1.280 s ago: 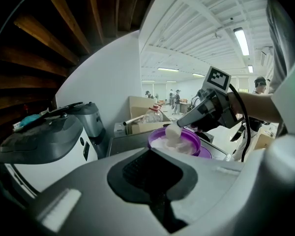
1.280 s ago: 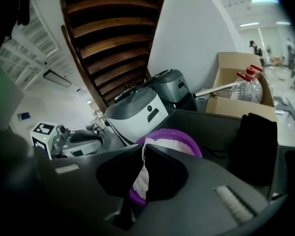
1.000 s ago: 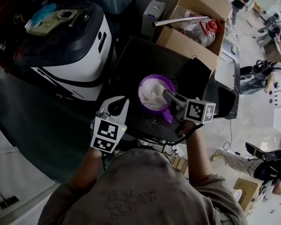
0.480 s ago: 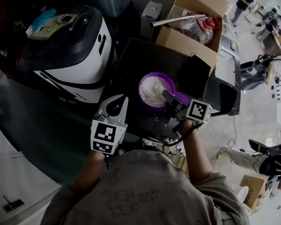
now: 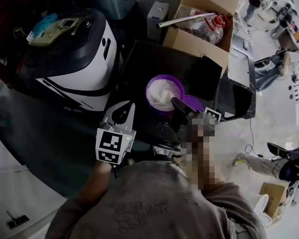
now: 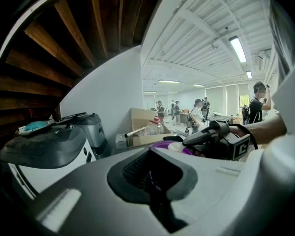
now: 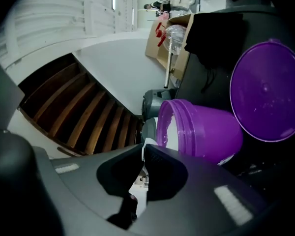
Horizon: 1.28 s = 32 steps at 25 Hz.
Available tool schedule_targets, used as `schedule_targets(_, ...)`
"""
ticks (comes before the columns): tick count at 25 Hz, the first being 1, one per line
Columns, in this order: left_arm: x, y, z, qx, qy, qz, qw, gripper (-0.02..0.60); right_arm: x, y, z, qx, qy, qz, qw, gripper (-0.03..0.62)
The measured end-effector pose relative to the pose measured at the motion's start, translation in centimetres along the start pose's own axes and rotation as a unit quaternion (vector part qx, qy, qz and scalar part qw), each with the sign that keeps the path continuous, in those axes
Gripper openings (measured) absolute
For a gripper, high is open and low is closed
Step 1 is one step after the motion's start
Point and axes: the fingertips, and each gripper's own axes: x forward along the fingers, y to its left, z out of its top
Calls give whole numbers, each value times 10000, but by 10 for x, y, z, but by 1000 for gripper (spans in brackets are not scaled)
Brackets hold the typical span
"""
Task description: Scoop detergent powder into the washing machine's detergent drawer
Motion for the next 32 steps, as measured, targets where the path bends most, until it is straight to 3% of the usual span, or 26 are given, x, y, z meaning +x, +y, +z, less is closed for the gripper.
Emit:
schedule_targets(11, 0, 1, -5, -250, 24, -51, 9997, 0, -1, 2, -4, 692, -214, 509, 9961, 35)
schedule_targets(26, -8, 4, -12, -303, 117, 70, 9994, 0, 2, 19, -16, 375, 103, 532, 9978, 35)
schedule_targets(32, -23, 15, -22, -316, 141, 283, 9990, 0, 10, 32, -32, 182, 405, 600, 9972, 35)
